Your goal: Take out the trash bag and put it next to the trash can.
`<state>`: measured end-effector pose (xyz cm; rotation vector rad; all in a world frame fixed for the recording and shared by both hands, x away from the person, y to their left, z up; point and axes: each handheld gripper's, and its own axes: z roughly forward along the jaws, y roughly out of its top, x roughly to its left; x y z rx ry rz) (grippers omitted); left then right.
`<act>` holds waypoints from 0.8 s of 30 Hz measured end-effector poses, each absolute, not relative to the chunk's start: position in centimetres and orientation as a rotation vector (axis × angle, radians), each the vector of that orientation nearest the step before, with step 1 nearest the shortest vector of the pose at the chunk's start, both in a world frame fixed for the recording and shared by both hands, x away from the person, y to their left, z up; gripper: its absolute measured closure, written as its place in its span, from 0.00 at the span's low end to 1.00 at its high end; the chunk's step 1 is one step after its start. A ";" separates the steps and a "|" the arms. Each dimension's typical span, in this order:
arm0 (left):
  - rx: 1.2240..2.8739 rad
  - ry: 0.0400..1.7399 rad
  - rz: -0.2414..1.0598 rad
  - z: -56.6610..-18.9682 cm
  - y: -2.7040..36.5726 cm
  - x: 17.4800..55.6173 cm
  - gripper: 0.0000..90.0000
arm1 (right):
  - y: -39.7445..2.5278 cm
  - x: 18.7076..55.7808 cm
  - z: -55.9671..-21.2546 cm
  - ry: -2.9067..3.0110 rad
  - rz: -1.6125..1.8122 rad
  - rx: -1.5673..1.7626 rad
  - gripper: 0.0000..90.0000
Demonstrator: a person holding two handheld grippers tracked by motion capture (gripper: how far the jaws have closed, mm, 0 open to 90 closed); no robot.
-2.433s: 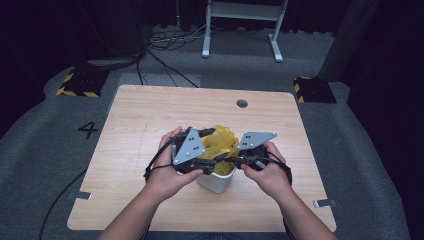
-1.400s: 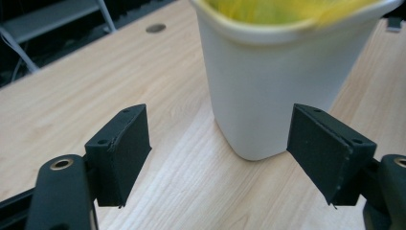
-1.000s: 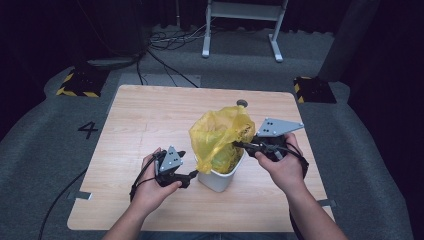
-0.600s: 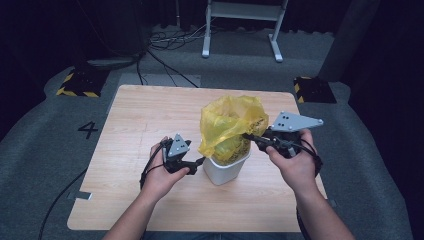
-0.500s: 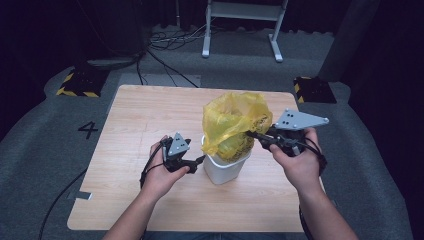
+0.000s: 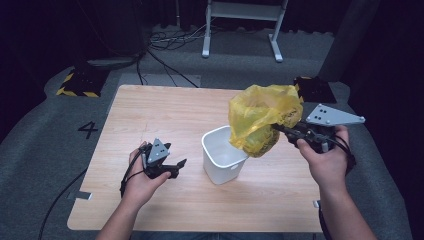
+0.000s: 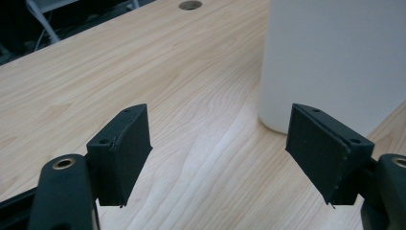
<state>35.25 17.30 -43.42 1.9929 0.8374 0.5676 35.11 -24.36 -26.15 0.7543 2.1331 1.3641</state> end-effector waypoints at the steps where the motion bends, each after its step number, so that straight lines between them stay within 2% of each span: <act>1: 1.991 0.843 0.574 -43.4 17.5 35.1 0.26 | -24.8 35.3 -26.3 2.127 1.352 0.766 0.96; 11: 1.991 0.911 0.620 -43.3 21.0 33.8 0.26 | -28.2 37.6 -28.3 2.079 1.289 0.893 0.96; 24: 1.951 0.985 0.657 -43.1 23.7 32.7 0.26 | -29.5 40.2 -32.2 2.081 1.199 0.987 0.95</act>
